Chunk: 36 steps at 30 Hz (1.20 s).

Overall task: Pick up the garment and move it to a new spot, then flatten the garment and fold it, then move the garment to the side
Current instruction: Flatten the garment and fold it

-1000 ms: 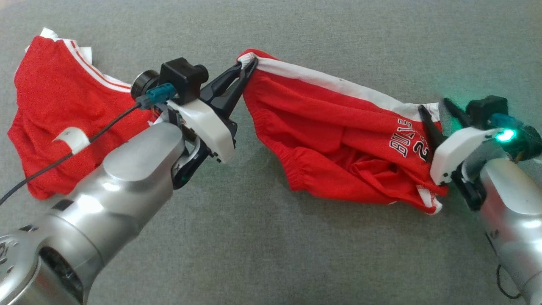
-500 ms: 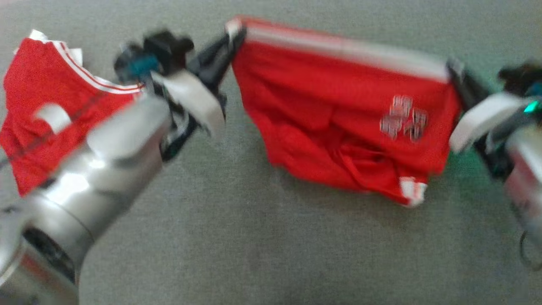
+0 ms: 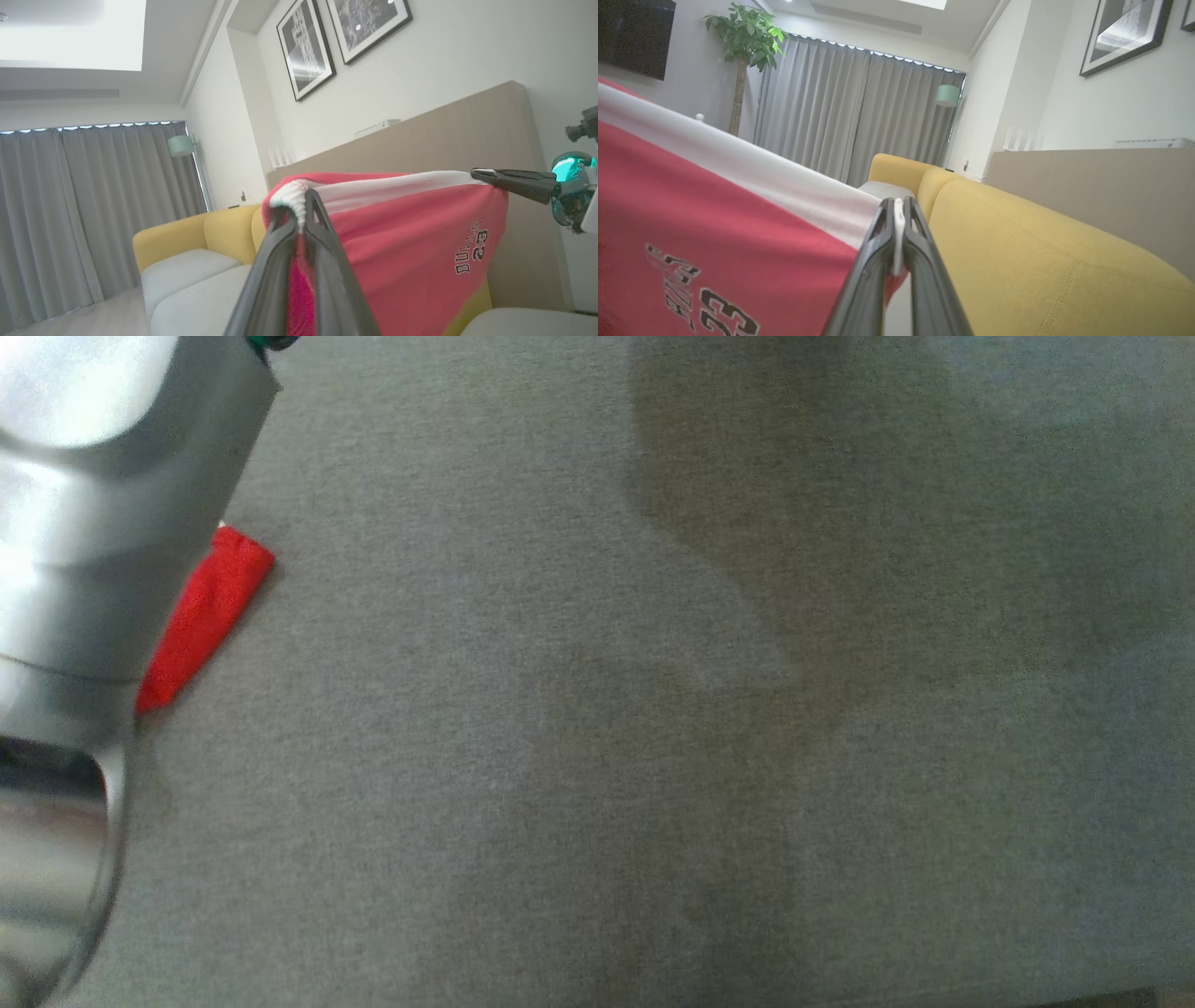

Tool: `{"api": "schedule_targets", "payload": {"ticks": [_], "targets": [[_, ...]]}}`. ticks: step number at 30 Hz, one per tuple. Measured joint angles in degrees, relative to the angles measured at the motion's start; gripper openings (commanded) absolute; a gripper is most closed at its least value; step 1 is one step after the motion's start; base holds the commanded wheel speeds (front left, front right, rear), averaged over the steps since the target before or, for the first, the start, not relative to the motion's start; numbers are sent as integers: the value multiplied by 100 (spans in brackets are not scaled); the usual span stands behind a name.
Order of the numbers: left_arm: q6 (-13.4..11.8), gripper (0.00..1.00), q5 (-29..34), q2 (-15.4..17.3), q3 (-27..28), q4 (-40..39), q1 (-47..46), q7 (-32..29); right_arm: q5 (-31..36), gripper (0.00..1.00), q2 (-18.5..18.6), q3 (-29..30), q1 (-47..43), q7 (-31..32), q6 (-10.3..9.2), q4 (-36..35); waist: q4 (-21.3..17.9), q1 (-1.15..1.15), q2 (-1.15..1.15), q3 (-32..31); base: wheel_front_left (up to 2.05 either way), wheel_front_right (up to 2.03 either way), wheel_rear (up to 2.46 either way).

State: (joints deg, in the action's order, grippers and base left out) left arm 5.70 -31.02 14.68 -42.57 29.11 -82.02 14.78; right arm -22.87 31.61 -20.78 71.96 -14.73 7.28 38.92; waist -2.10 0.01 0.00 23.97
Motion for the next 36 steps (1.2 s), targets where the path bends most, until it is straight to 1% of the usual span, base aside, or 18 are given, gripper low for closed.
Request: {"api": "schedule_targets", "payload": {"ticks": [1, 3, 6, 10, 13, 14, 15, 20, 21, 25, 28, 33, 36], "targets": [[4, 0, 115, -42, 193, -137, 68, 0, 90, 0, -4, 126, -11, 0, 0, -132, -30, 0, 0, 12, 0, 0, 0], [67, 0, 325, -98, 369, -325, 341, 1, 189, 0, -14, 254, -149, -9, 0, -357, -74, -1, 0, 13, 0, 0, 0], [141, 0, 591, -110, 382, -455, 1108, 2, 219, 0, -47, 293, -796, -10, 0, -577, -98, -1, 0, 0, 0, 0, 0], [145, 0, 927, -113, 244, -582, 2438, 0, 59, 0, -233, 271, -2134, -7, 0, -691, -82, -1, 0, -53, 0, 0, 0], [146, 0, 1090, -119, 32, -826, 3375, 0, -141, 0, -265, 261, -3055, -7, 0, -878, -62, -1, 0, -153, 0, 0, 0], [153, 0, 1196, -118, -32, -1014, 3951, -1, -231, 0, -256, 333, -3560, -7, 0, -1058, -50, -1, 0, -251, 0, 0, 0], [185, 0, 1262, -110, -55, -1093, 4231, -1, -252, 0, -241, 392, -3803, -5, 0, -1165, -44, -1, 0, -313, 0, 0, 0], [189, 0, 1503, -35, -141, -1337, 5523, -1, -380, 0, -152, 742, -5068, 52, 0, -1730, -16, -2, 0, -701, 0, 0, 0], [189, 0, 1503, -35, -141, -1337, 5523, -1, -380, 0, -152, 742, -5068, 52, 0, -1730, -16, -2, 0, -701, 0, 0, 0], [189, 0, 1597, 24, -88, -1572, 6342, -2, -378, 0, -151, 1169, -6176, 308, 0, -2438, -2, -3, 0, -1041, 0, 0, 0], [189, 0, 1597, 45, 11, -1751, 6847, -2, -332, 0, -205, 1648, -6978, 565, 0, -3111, 9, -3, 1, -1287, 0, 0, 0], [189, 0, 1535, 77, 15, -2285, 7451, -3, -58, 0, -509, 2550, -8250, 1183, 0, -4312, 119, -3, 1, -1558, 0, 0, 0], [189, 0, 1408, 85, -37, -2316, 7480, -4, 99, 0, -679, 2895, -8562, 1528, 0, -4789, 257, -3, 0, -1568, 0, 0, 0]]}}
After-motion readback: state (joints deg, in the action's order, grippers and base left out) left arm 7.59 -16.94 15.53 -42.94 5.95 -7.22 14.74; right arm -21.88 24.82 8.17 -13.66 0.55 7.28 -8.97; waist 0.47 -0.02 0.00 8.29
